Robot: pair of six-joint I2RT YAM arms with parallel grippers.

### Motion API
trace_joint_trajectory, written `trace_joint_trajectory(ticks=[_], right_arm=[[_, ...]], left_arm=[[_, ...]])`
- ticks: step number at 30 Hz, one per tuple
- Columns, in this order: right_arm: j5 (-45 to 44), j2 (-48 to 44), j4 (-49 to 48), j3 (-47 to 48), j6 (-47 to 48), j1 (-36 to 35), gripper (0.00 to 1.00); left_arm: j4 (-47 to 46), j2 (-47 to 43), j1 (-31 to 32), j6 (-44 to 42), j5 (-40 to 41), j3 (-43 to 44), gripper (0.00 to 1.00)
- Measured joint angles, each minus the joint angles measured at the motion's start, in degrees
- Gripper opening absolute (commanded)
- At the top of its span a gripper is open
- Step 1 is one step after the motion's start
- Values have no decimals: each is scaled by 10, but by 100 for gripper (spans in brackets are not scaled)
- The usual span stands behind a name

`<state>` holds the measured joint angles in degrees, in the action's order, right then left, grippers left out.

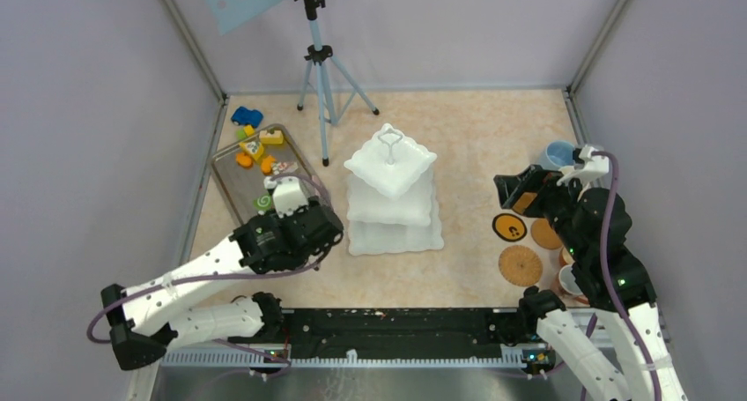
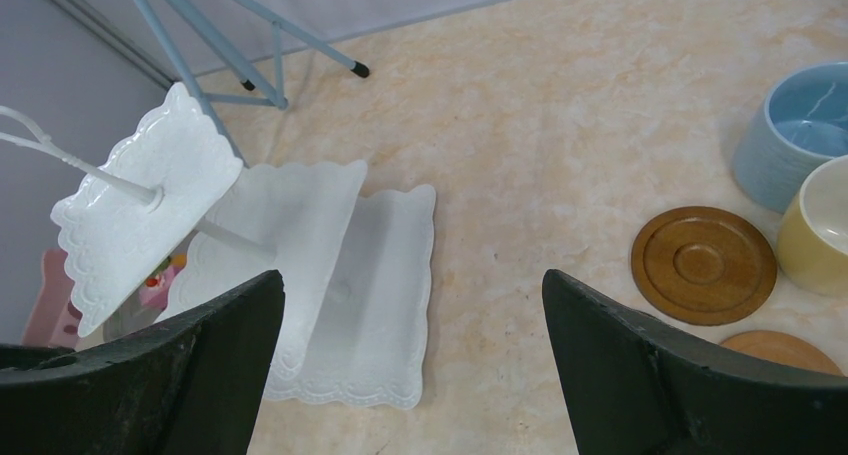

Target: Serve the afternoon tea

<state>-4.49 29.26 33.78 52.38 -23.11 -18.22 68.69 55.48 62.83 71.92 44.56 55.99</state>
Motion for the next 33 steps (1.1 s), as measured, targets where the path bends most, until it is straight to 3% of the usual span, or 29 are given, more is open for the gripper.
trace_joint_trajectory(ticks=[5, 10, 17, 24, 33], right_arm=[[1, 5, -7, 0, 0, 0, 99], [1, 9, -11, 0, 0, 0, 99], [2, 19, -12, 3, 1, 0, 99], [10, 42, -15, 13, 1, 0, 99], [27, 78, -15, 31, 4, 0, 99]], left_arm=[[-87, -18, -174, -199, -54, 3, 68], [-175, 40, -339, -382, -151, 37, 67], [-261, 145, -502, -518, -293, 105, 66], [-267, 212, -575, -548, -395, 141, 67], [-265, 259, -622, -545, -462, 152, 65]])
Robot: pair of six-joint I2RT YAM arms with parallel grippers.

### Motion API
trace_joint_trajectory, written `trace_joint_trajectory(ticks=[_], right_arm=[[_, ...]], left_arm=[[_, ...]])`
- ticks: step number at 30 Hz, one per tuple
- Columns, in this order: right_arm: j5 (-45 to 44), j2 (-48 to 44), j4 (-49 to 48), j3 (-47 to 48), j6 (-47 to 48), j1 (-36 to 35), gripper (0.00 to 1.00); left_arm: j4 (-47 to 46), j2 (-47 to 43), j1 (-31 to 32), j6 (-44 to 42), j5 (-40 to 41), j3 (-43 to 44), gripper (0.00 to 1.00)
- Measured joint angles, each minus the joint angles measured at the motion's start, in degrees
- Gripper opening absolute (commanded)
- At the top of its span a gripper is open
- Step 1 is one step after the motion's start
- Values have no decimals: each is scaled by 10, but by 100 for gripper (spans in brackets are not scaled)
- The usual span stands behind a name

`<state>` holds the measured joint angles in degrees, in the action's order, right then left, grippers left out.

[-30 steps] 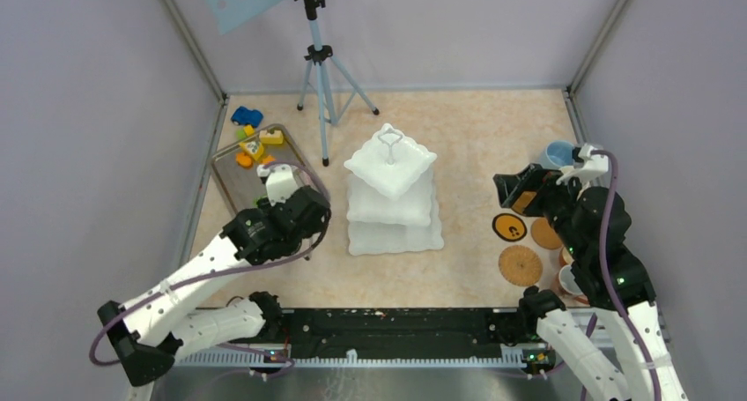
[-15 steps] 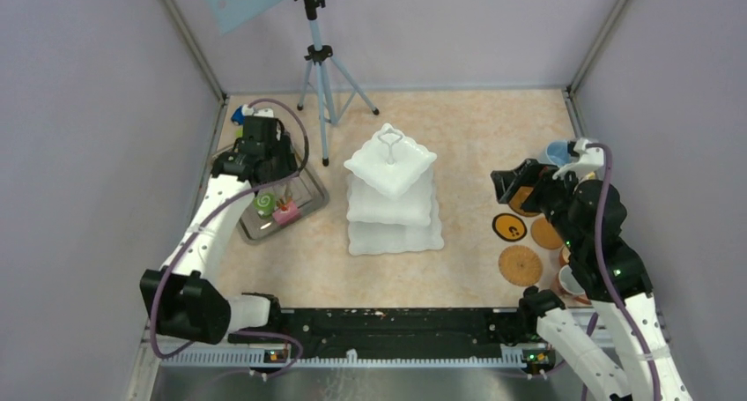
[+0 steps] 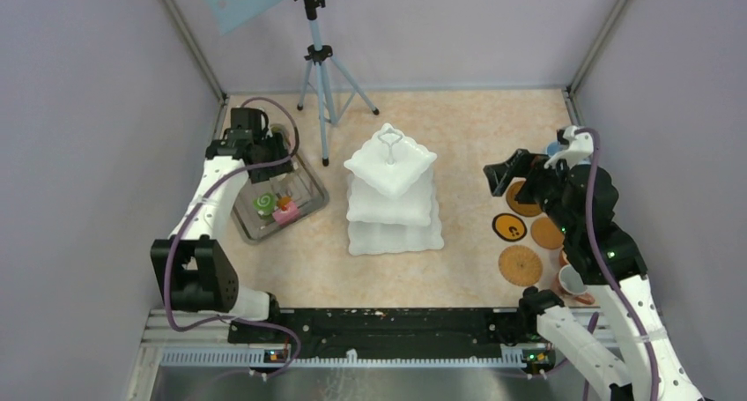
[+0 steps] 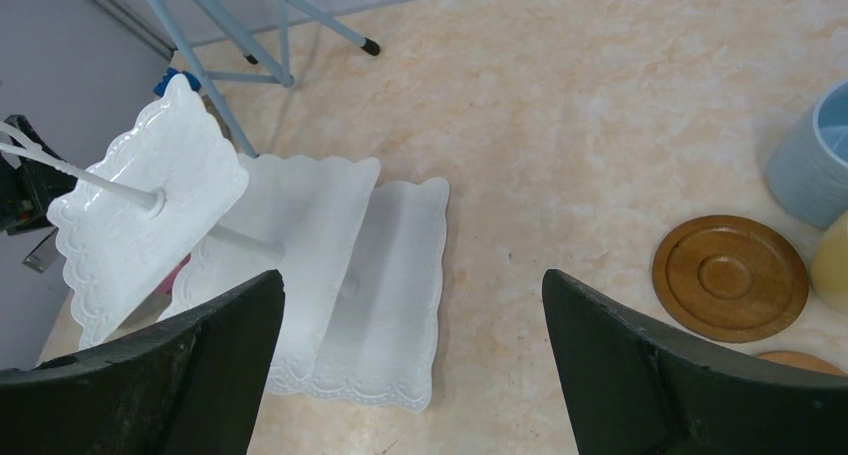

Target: Serve the afternoon tea

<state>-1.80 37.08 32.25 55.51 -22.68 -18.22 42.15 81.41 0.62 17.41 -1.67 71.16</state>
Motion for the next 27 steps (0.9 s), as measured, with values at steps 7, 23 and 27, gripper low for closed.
trace_joint_trajectory(ticks=[7, 23, 27], right_arm=[[13, 17, -6, 5, 1, 0, 99], [36, 20, -35, 2, 1, 0, 99], [36, 20, -37, 0, 1, 0, 99]], left_arm=[[29, 35, -1, 7, -3, 3, 63], [37, 40, -1, 13, 56, -5, 65], [26, 51, 1, 20, 55, -5, 66]])
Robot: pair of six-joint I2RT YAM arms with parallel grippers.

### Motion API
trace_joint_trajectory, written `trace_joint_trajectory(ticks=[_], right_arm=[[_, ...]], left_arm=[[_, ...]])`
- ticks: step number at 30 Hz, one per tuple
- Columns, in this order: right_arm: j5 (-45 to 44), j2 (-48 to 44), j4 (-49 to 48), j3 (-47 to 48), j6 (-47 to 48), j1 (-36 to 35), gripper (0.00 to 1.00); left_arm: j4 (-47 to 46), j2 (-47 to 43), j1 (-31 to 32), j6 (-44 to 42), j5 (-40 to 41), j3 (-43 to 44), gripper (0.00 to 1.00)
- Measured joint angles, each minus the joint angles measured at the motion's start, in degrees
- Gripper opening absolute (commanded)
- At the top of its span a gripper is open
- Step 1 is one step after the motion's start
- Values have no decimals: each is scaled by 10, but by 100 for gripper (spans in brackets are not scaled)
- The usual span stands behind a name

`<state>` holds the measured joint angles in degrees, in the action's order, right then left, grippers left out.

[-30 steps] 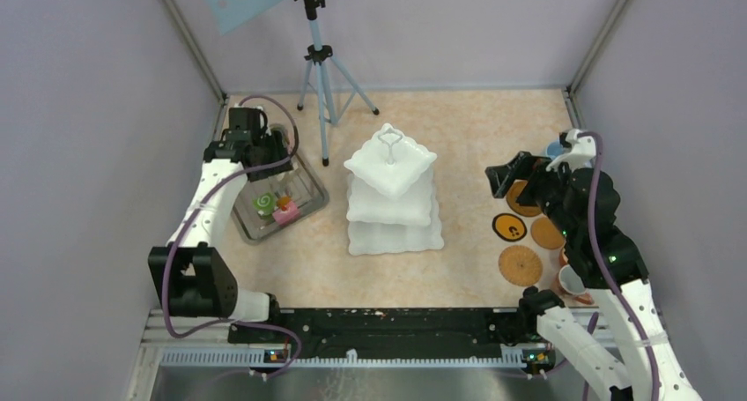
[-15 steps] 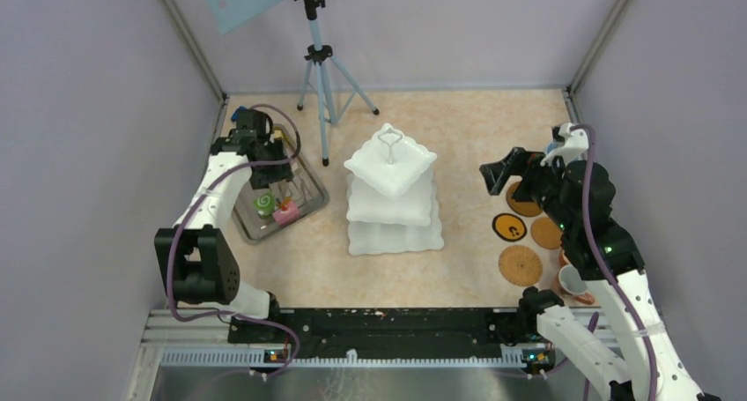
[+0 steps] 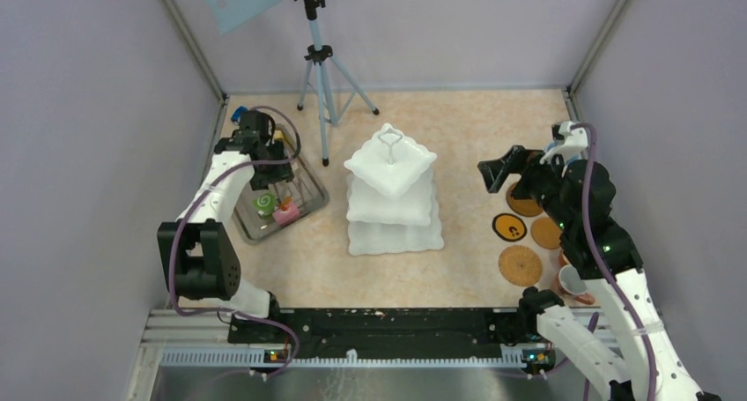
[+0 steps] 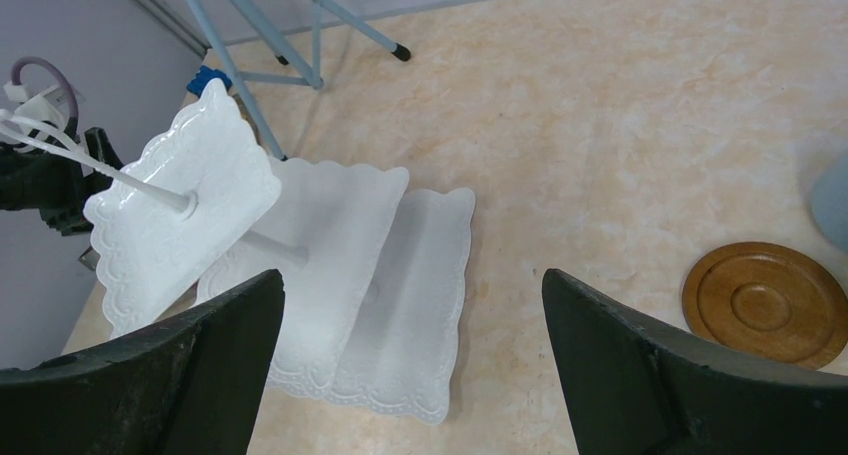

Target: Serve the afternoon tea

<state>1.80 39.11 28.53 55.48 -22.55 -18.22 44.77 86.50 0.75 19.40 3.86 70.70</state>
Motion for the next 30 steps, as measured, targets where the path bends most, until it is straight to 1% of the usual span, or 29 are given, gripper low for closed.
trace_joint_trajectory(ticks=[15, 30], right_arm=[[0, 8, -2, 0, 0, 0, 99], [0, 10, -7, -7, 0, 0, 99]], left_arm=[[-19, 26, 18, 9, 1, -3, 71], [-40, 45, 20, 15, 11, -10, 70]])
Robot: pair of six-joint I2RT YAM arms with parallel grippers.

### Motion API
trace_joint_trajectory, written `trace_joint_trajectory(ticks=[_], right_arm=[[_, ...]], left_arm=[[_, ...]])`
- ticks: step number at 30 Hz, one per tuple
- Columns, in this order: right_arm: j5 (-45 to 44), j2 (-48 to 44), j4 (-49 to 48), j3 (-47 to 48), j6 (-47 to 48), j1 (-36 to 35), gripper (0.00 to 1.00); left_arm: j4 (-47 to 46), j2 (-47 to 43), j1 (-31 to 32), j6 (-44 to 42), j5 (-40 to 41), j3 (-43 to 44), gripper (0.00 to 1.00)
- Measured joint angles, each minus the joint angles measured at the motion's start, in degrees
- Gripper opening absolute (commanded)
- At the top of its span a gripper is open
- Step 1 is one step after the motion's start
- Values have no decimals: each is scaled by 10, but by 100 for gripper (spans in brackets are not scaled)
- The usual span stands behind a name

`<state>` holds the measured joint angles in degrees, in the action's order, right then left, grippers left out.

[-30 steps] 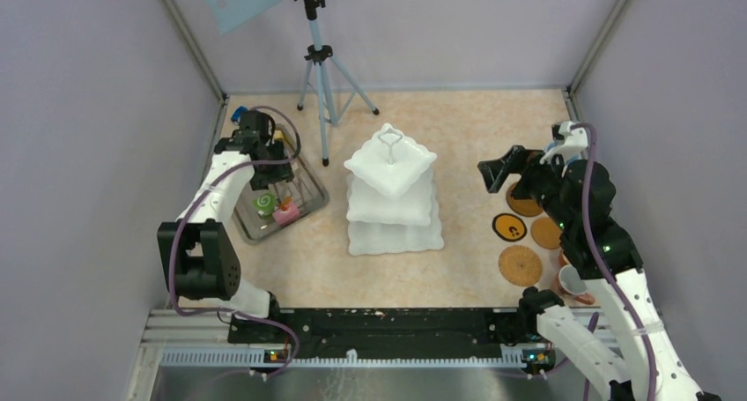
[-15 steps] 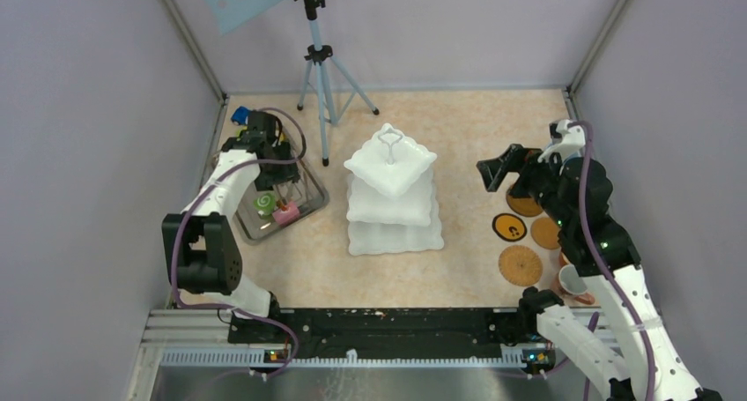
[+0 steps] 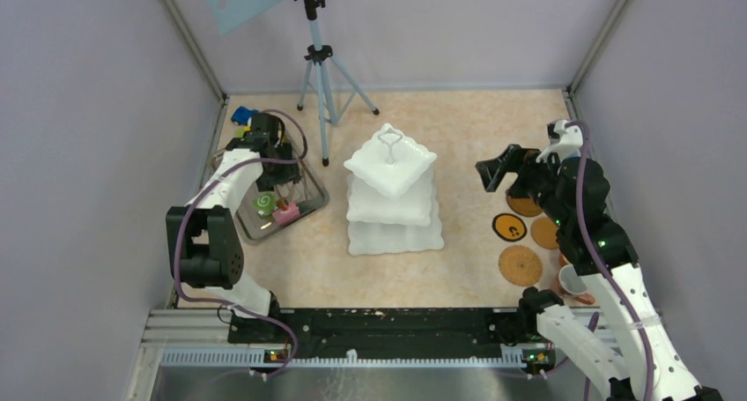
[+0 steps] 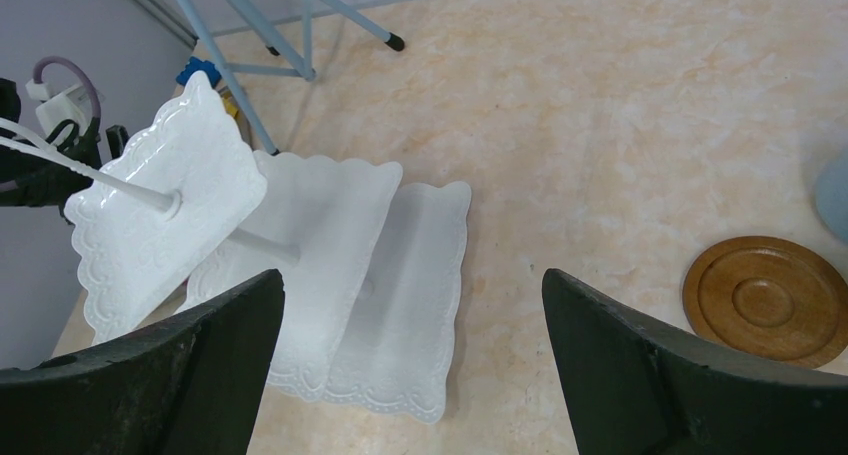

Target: Serve the afternoon tea

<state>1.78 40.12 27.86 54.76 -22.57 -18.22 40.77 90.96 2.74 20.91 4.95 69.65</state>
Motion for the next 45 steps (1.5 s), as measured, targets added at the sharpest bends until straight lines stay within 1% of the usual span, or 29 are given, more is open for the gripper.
trace_joint_trajectory(ticks=[6, 11, 20, 26, 31, 34, 38, 42, 45], right_arm=[[0, 0, 0, 0, 0, 0, 99], [-1, 0, 0, 0, 0, 0, 99], [-1, -4, 0, 0, 0, 0, 99], [-1, -4, 0, 0, 0, 0, 99], [-1, -3, -4, -7, 0, 0, 99], [-1, -1, -4, -9, 0, 0, 99], [-2, -1, -4, -9, 0, 0, 99], [-4, 2, -4, -9, 0, 0, 99], [-4, 3, -4, -9, 0, 0, 99]], left_arm=[[-7, 15, 0, 0, 6, -2, 69], [-11, 17, 1, 0, 9, -5, 62], [-9, 14, 6, -3, 11, -7, 55], [18, -26, 11, -17, 8, -7, 52], [40, -88, 22, -39, -11, -7, 51], [43, -123, 42, -62, -27, -12, 51], [38, -161, 106, -100, -39, -37, 50], [19, -168, 177, -129, -54, -70, 50], [-2, -168, 201, -144, -62, -99, 50]])
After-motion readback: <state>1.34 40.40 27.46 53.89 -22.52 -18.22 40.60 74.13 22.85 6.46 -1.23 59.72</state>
